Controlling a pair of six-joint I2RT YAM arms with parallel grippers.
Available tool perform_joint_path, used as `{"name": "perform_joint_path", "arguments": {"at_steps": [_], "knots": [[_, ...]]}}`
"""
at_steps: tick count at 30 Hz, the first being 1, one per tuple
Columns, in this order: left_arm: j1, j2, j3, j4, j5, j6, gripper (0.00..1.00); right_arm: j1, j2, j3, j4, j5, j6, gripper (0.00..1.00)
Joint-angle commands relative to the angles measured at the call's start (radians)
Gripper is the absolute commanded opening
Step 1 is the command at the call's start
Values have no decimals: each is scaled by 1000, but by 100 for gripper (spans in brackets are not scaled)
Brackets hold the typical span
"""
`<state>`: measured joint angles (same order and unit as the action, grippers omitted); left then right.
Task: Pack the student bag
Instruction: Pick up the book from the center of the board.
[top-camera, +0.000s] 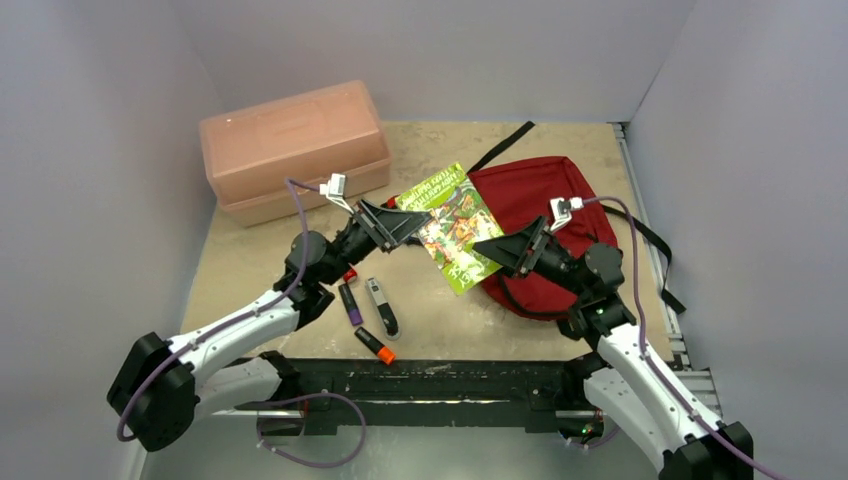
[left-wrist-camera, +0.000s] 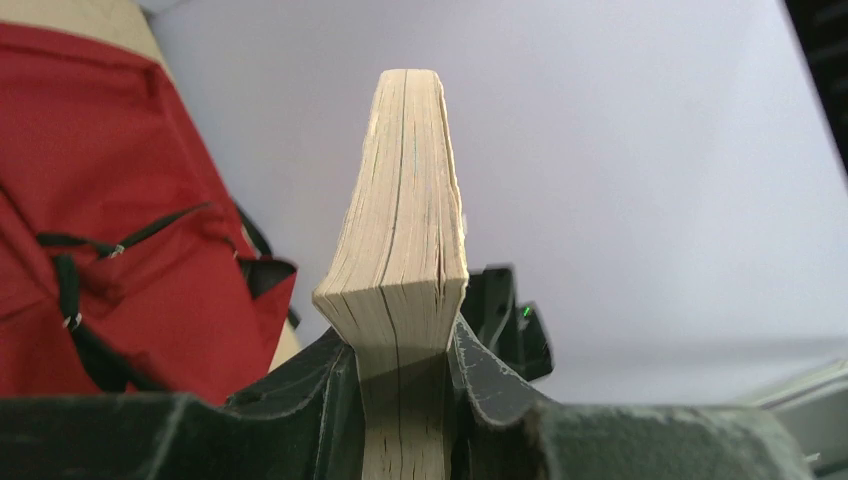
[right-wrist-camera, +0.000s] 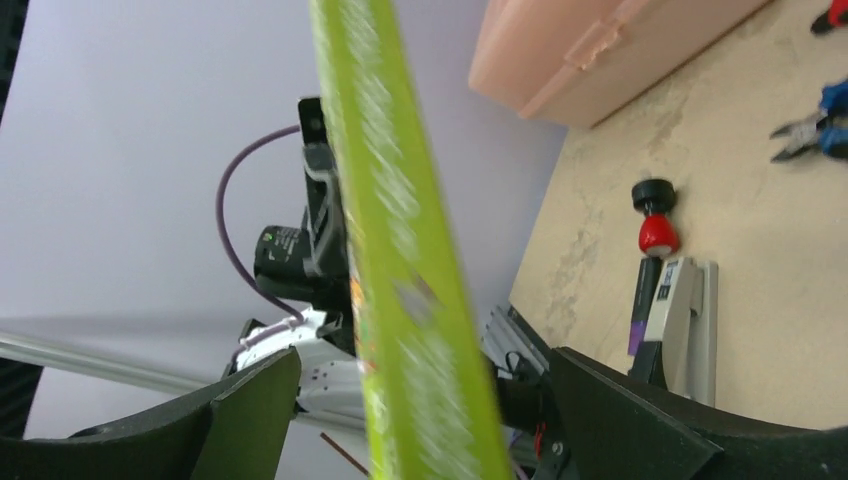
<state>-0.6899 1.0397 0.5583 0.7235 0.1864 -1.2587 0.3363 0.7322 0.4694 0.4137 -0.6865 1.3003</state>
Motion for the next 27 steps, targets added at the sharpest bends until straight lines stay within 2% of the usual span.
{"name": "perform_joint_path", "arguments": {"at_steps": [1,4,9,14,19,23,25,26,27], "knots": [[7,77,-1,440,-163,-167,0,42,-50,-93,174,91,135,99],[7,142,8,525,-183,-201,0,93,-72,-95,189,161,143,96],[-7,175,39,529,-180,-189,0,144,-102,-97,208,283,155,80],[-40,182,31,534,-183,-186,0,145,-129,-81,186,362,147,77],[-91,195,34,513,-210,-171,0,144,-129,-45,149,384,141,50],[-120,194,54,414,-192,-119,0,145,-150,14,9,388,80,20],[-123,178,86,272,-142,-60,3,145,-177,60,-118,414,25,6],[-123,165,112,167,-118,-25,9,145,-196,97,-215,446,-17,0],[-123,151,139,39,-104,23,16,144,-215,138,-320,488,-63,0]]}}
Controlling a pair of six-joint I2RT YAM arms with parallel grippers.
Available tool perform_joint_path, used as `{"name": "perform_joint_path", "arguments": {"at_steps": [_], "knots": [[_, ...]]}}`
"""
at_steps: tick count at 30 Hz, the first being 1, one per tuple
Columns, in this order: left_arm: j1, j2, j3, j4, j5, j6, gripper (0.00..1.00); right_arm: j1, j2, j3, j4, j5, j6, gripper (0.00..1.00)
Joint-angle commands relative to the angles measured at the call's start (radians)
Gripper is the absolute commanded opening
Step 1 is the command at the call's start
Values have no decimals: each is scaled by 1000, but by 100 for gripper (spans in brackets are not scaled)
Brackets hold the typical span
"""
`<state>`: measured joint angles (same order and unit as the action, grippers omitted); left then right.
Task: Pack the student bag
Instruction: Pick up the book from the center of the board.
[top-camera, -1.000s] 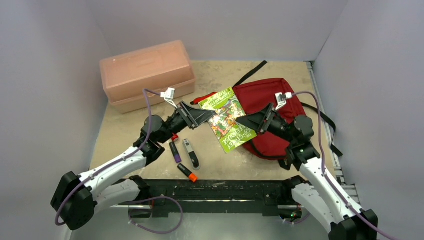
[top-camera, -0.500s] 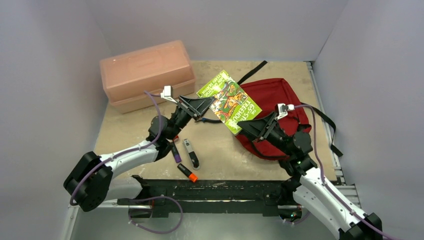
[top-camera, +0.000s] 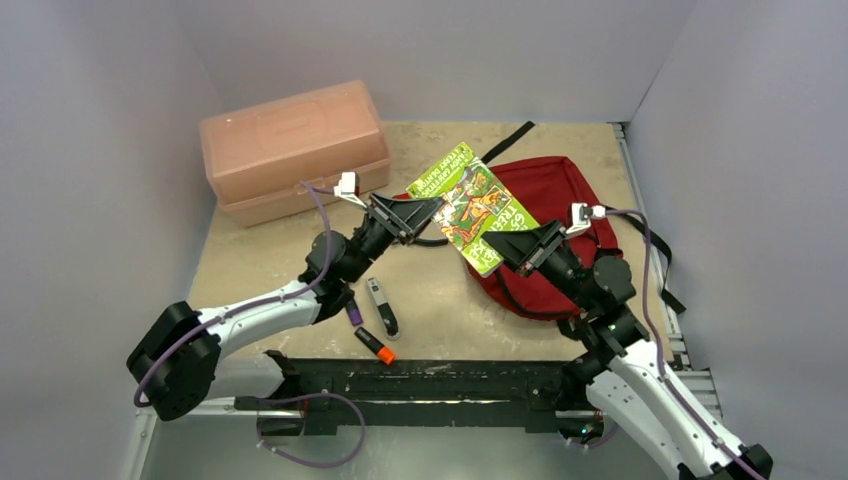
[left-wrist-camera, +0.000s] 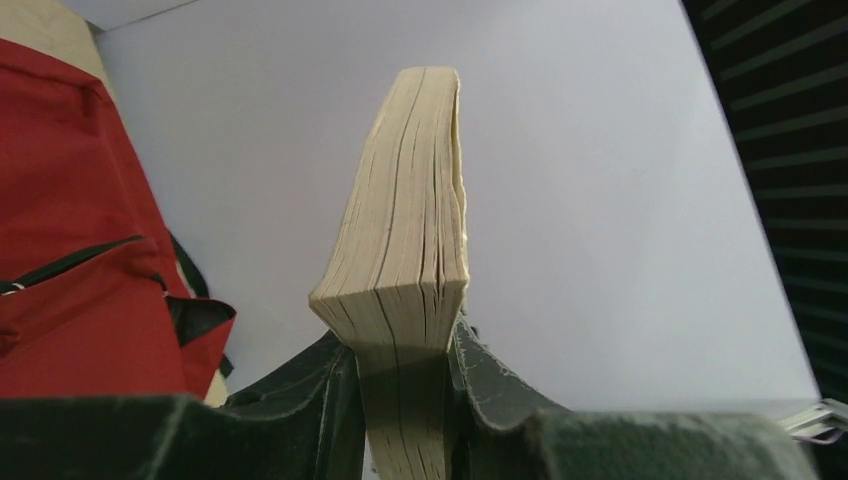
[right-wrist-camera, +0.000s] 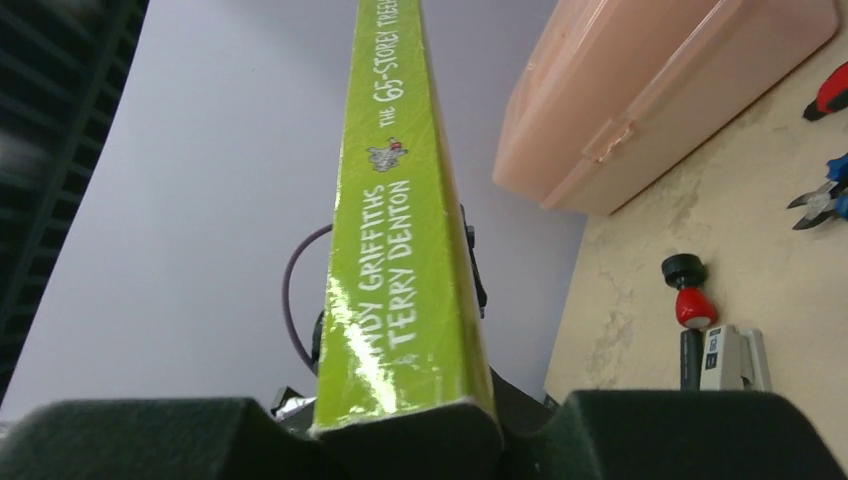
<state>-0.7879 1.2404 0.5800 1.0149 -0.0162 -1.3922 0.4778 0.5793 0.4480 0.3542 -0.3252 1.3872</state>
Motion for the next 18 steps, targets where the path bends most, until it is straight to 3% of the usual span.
{"name": "perform_joint_path", "arguments": {"at_steps": [1,5,8,13,18], "knots": [[-29,-65,145,-377,102,222,23,3,-81,204,-374,179,-193,0],[-63,-103,271,-862,-40,449,53,4,-151,388,-792,448,-346,0],[-79,-86,295,-997,-105,579,59,3,-186,490,-1008,634,-428,0],[-181,-41,278,-933,-155,898,62,2,-213,649,-1307,921,-567,0],[-392,85,268,-715,-105,1359,64,4,-248,774,-1447,1029,-618,0]]}}
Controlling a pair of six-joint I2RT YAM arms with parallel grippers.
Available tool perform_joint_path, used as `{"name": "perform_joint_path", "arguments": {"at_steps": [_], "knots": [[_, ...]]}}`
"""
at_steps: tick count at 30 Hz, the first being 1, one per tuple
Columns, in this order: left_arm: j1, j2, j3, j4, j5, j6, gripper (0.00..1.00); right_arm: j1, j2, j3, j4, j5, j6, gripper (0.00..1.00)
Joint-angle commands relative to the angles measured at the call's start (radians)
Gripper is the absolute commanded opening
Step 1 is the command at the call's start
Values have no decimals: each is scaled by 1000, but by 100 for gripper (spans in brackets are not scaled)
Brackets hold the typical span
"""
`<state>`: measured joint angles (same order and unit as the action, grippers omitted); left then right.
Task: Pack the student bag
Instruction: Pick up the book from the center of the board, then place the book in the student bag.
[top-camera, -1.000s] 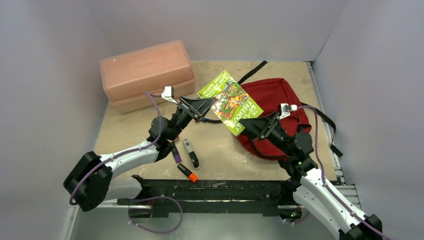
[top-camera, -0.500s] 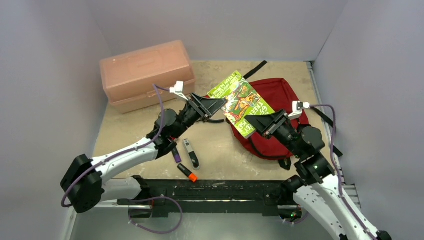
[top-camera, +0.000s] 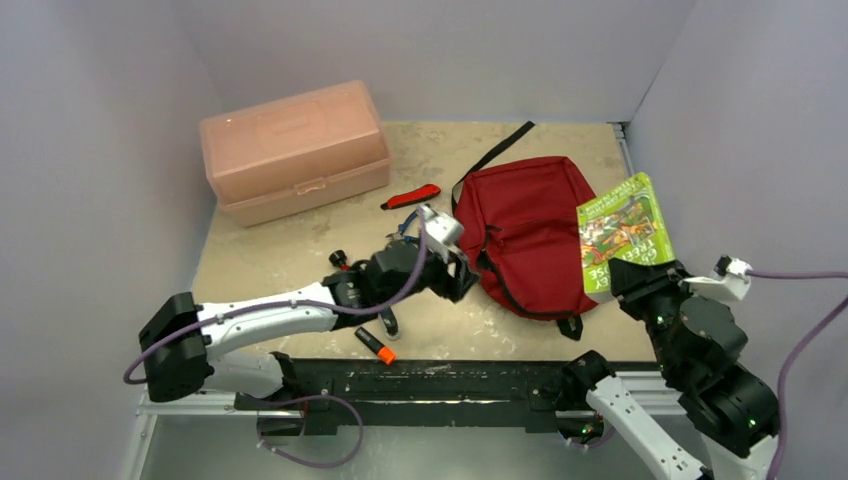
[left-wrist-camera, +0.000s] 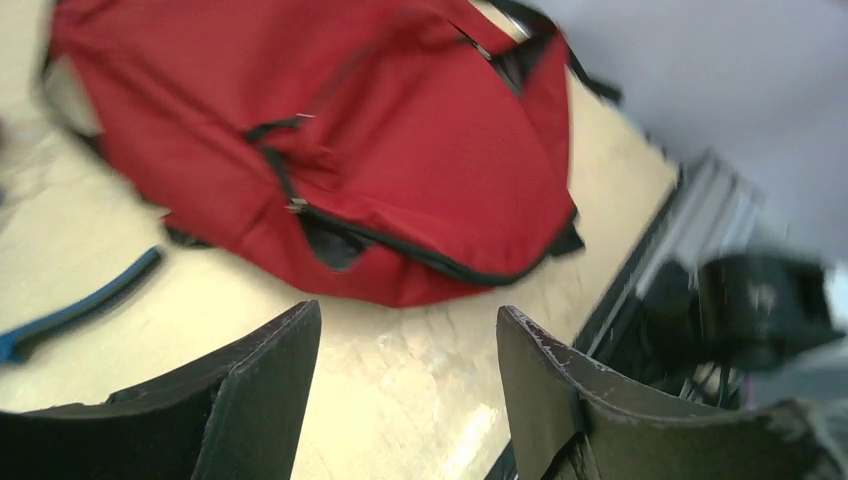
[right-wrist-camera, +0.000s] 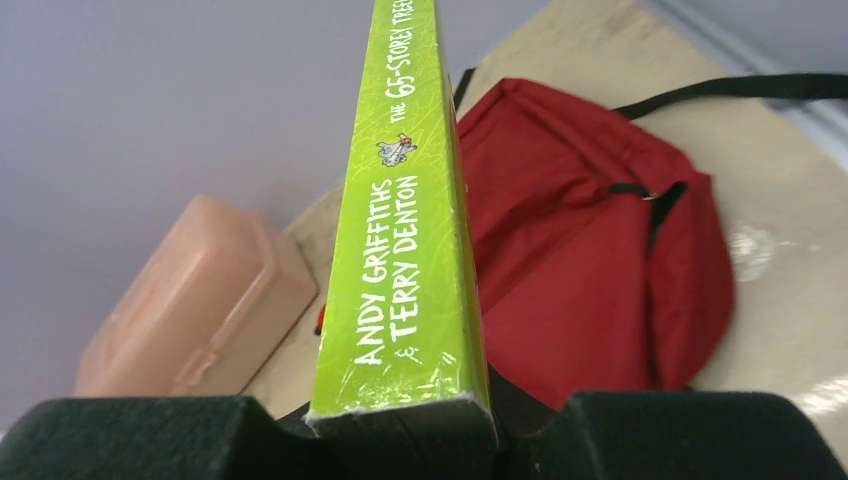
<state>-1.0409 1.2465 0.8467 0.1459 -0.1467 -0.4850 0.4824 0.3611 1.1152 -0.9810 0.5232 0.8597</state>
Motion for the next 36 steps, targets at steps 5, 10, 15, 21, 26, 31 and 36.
{"name": "perform_joint_path", "arguments": {"at_steps": [5,10,15,21,26,31,36], "knots": [[-271,301,129,163,126,755,65,-2,-82,152,-124,151,-106,0],[-322,500,308,79,142,898,66,0,-114,169,-160,132,-84,0],[-342,673,453,26,78,1001,66,-1,-142,186,-204,116,-60,0],[-341,813,557,11,-28,1078,61,-1,-164,197,-230,91,-35,0],[-341,855,609,39,-125,1068,41,0,-169,182,-237,63,-27,0],[-340,848,641,58,-231,1053,5,1,-170,157,-247,43,-28,0],[-284,730,685,-54,-165,818,0,0,-144,143,-281,43,-43,0]]}}
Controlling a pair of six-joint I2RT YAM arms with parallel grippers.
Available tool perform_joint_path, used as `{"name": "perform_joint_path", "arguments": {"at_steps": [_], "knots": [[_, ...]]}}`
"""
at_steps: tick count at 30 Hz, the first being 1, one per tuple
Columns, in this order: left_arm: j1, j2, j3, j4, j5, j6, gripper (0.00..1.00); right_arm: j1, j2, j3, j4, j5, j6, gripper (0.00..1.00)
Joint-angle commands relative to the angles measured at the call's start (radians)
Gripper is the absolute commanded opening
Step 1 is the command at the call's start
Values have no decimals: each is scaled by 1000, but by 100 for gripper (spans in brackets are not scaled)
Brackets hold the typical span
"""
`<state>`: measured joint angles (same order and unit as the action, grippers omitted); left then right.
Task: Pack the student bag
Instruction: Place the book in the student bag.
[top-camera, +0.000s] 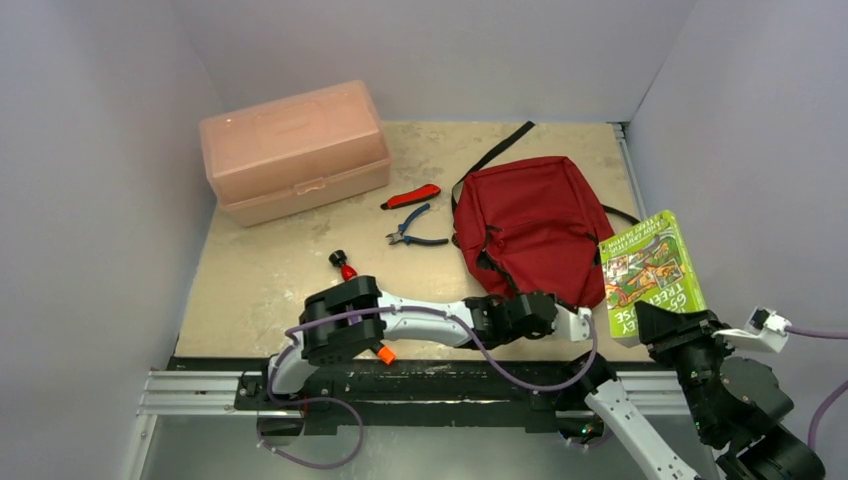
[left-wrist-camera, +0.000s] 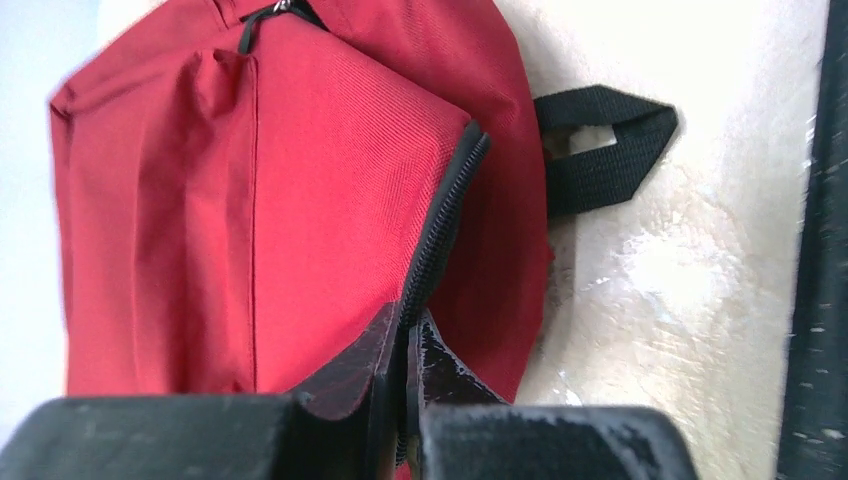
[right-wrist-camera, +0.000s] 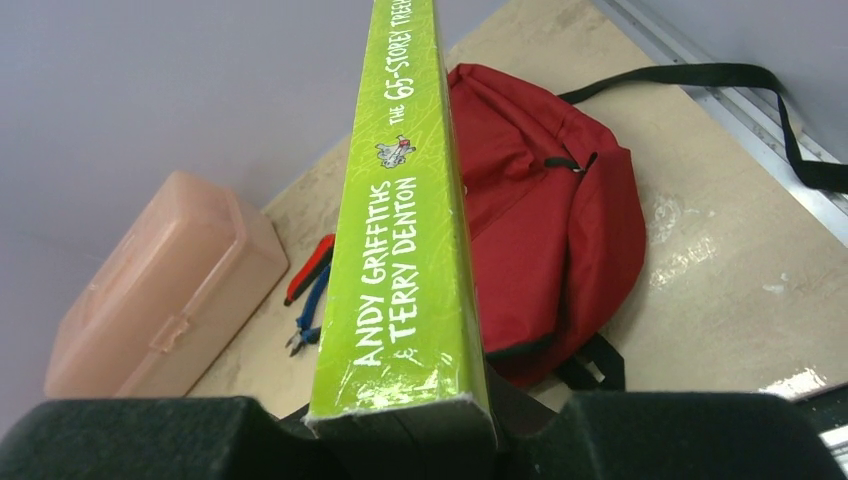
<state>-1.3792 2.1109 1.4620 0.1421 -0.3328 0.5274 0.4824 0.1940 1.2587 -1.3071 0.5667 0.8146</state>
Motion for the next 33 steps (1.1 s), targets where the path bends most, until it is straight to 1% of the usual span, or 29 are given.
{"name": "perform_joint_path", "arguments": {"at_steps": [1,4,5,6,7,9,11,13,16,18,22,24,25,27,30,33], "knots": [[83,-164,82,-88,83,-282,0,0,27,-5,46,-1,-3,0],[196,-218,134,-215,275,-588,0,1,42,-28,52,-17,-13,0],[235,-225,150,-243,319,-682,0,2,49,-38,57,-27,-14,0],[271,-232,165,-260,396,-765,0,1,58,-54,63,-42,-14,0],[304,-236,173,-263,467,-828,0,1,68,-72,70,-57,-13,0],[355,-247,170,-236,561,-943,0,0,92,-119,81,-95,1,0],[389,-258,153,-181,623,-1021,0,1,115,-179,102,-140,33,0],[413,-266,132,-115,652,-1075,0,1,127,-249,135,-194,69,0],[441,-269,123,-76,676,-1131,0,1,139,-364,201,-257,156,0],[450,-271,122,-59,693,-1145,0,0,128,-421,268,-261,214,0],[451,-288,101,-6,724,-1149,0,1,131,-585,506,-290,351,0],[451,-296,98,12,736,-1153,0,1,167,-615,604,-314,407,0],[451,-300,100,16,741,-1153,0,1,183,-612,622,-305,431,0],[451,-307,103,12,749,-1144,0,-1,191,-597,612,-240,473,0],[451,-310,115,-18,759,-1124,0,-1,152,-602,628,-147,523,0],[451,-312,112,-30,769,-1121,0,1,118,-666,707,-142,582,0]]}}
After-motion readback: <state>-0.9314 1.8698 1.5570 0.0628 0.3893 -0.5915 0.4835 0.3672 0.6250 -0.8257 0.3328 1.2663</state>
